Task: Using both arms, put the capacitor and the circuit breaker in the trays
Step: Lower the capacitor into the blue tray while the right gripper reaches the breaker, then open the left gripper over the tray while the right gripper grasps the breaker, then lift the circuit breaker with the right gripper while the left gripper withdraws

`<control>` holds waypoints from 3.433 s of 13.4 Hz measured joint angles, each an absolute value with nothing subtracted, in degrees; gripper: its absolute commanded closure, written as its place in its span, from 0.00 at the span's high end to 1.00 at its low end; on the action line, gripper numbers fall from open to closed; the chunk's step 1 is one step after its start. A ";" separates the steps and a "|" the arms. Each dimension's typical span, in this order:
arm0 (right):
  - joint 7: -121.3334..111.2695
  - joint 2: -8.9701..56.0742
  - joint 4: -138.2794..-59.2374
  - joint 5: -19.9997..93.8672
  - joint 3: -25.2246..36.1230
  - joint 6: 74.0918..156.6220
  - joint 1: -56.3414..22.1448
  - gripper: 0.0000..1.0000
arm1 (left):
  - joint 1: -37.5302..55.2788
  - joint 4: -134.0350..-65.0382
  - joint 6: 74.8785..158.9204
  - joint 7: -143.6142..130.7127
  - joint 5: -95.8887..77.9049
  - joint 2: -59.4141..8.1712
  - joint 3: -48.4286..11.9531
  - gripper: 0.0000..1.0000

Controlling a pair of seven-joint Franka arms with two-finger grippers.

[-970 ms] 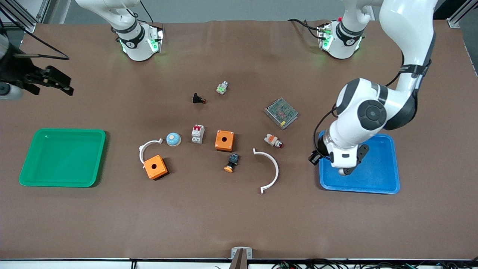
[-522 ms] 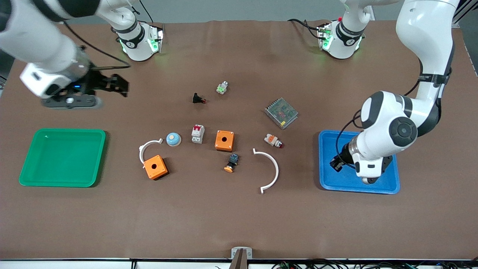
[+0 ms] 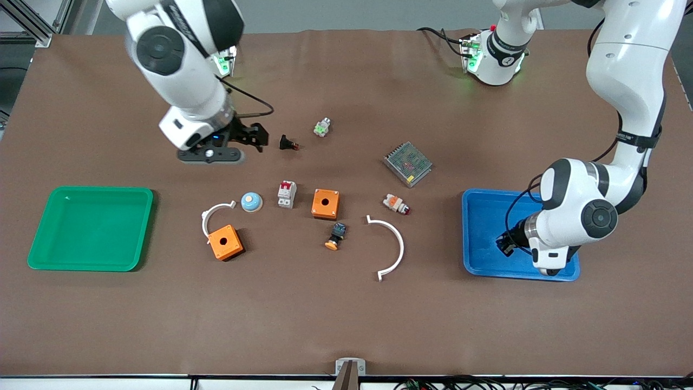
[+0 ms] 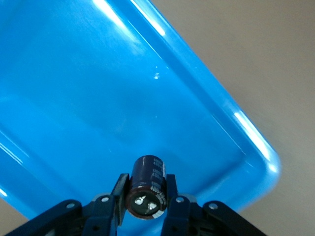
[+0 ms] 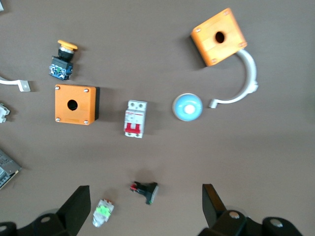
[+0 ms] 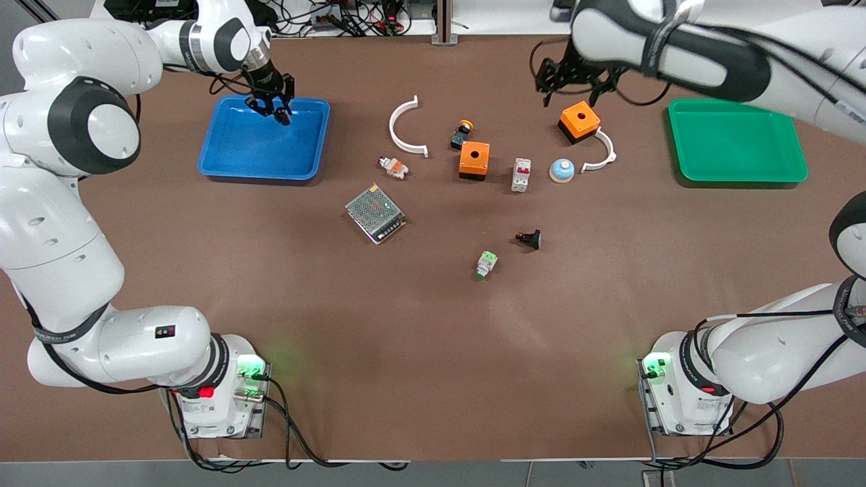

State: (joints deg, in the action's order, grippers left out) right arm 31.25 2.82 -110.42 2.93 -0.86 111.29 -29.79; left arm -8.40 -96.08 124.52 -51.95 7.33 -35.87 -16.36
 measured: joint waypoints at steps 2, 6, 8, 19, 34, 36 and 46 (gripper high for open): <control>32.76 3.68 -115.21 2.94 -0.86 117.41 -31.48 1.00 | -9.92 -96.09 124.54 -49.06 9.00 -37.05 -16.35 0.00; 34.13 8.30 -118.35 2.94 -0.84 124.05 -33.39 1.00 | -13.23 -96.35 124.54 -40.27 9.08 -38.49 -16.33 0.01; 34.88 11.23 -118.37 2.94 -0.84 127.58 -34.41 1.00 | -13.38 -96.93 124.52 -39.35 9.09 -38.63 -16.40 0.05; 35.10 21.43 -118.23 2.93 -0.32 139.54 -34.64 0.97 | -14.17 -96.72 124.54 -35.82 9.09 -38.35 -16.91 1.00; 35.07 25.34 -118.09 2.92 0.50 144.18 -34.50 0.13 | -14.06 -87.31 108.86 -28.65 9.26 -20.72 -26.13 1.00; 35.07 25.28 -117.74 2.92 0.54 142.90 -34.49 0.13 | -14.26 -87.00 106.33 -24.96 9.26 -16.72 -26.05 1.00; 20.10 8.95 -100.26 2.25 1.53 97.75 -12.64 0.13 | -10.57 -80.57 87.02 -14.29 3.86 -5.32 -20.21 1.00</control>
